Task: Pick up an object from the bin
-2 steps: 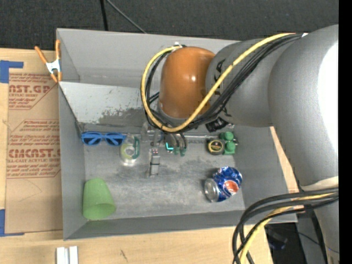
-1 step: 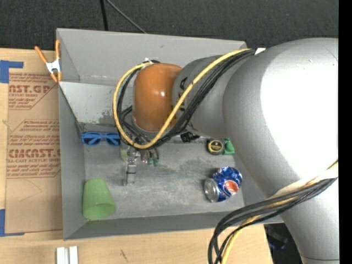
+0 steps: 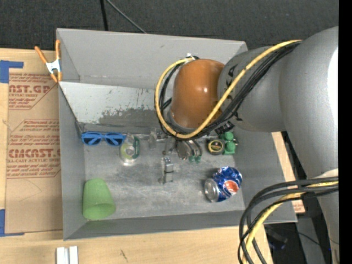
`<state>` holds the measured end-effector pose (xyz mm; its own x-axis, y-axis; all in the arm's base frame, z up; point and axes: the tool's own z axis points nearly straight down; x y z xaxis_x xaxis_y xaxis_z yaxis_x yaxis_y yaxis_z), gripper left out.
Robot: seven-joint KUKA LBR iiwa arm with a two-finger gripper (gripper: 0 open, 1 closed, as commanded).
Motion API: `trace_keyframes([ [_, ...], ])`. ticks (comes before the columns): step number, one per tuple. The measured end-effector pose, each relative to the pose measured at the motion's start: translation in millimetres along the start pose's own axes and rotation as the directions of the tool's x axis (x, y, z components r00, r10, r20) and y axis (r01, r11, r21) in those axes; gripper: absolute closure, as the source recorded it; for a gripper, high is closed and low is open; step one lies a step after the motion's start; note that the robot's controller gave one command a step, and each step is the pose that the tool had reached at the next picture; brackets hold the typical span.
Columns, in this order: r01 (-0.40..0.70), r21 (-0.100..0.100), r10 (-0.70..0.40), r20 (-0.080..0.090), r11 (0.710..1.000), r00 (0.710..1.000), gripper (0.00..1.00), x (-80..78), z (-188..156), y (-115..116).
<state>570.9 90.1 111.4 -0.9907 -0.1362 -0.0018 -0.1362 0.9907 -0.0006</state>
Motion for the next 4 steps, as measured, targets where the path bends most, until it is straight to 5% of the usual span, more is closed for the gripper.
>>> trace_keyframes([
  [1, 0.14, -0.004, -0.14, 0.001, 0.99, 0.99, 0.0, 21.6, -24, 72],
  [2, 0.209, 0.002, -0.209, -0.001, 0.978, 0.978, 0.0, -20.3, 37, -23],
  [3, -0.142, -0.005, 0.142, 0.001, 0.99, 0.99, 0.0, -8.9, -4, 64],
  [4, -0.159, 0.0, 0.159, -0.001, 0.987, 0.987, 0.0, -17.8, 43, 21],
])
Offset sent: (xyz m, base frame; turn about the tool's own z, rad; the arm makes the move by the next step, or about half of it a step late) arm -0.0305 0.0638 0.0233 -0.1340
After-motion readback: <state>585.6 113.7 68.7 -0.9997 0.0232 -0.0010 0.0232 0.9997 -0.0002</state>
